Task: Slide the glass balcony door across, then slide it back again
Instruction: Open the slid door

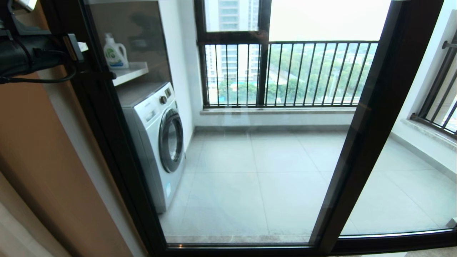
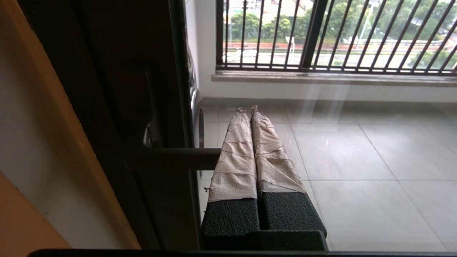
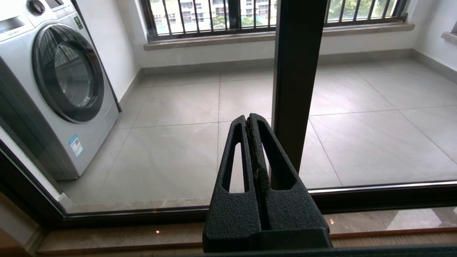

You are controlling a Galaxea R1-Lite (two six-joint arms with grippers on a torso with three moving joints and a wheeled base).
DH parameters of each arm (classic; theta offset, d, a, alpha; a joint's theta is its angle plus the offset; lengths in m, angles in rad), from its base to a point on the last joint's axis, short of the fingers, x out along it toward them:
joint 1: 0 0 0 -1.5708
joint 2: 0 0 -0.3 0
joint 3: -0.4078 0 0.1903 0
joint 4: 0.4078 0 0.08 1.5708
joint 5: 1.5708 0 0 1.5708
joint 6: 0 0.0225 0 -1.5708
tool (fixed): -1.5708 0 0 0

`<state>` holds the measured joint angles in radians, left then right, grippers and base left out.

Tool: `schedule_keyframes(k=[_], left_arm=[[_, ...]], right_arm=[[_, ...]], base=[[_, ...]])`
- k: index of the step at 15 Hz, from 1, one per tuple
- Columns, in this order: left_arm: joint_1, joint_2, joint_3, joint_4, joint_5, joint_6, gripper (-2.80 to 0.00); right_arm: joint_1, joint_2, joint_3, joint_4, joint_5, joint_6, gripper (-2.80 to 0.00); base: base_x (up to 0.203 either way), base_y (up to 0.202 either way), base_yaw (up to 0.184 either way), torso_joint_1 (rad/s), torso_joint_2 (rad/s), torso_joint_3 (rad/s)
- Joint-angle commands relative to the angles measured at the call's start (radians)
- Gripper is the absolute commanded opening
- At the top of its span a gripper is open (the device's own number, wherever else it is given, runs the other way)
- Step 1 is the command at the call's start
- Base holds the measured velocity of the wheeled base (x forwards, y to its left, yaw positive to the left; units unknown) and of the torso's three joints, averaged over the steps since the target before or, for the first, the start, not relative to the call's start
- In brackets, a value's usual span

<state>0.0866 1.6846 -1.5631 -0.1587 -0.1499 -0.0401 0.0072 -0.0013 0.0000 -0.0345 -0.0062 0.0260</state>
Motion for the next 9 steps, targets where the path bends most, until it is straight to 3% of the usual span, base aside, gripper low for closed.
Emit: schedule_keyframes(k=[1,9], left_arm=[[0.004,0.07,-0.026,-0.002,0.001,0.002,-2.8],[0.012,0.17,-0.104,-0.002,0.006,0.006,-2.8]], right_arm=[[0.0,0.001,0.012,-0.001,0.0,0.0,-2.8],[0.0,0.001,0.012,0.001,0.0,0.0,-2.8]], base=[[0.0,0.0,0.0,0.0,0.0,0.0],[0.0,0.0,0.0,0.0,0.0,0.0]])
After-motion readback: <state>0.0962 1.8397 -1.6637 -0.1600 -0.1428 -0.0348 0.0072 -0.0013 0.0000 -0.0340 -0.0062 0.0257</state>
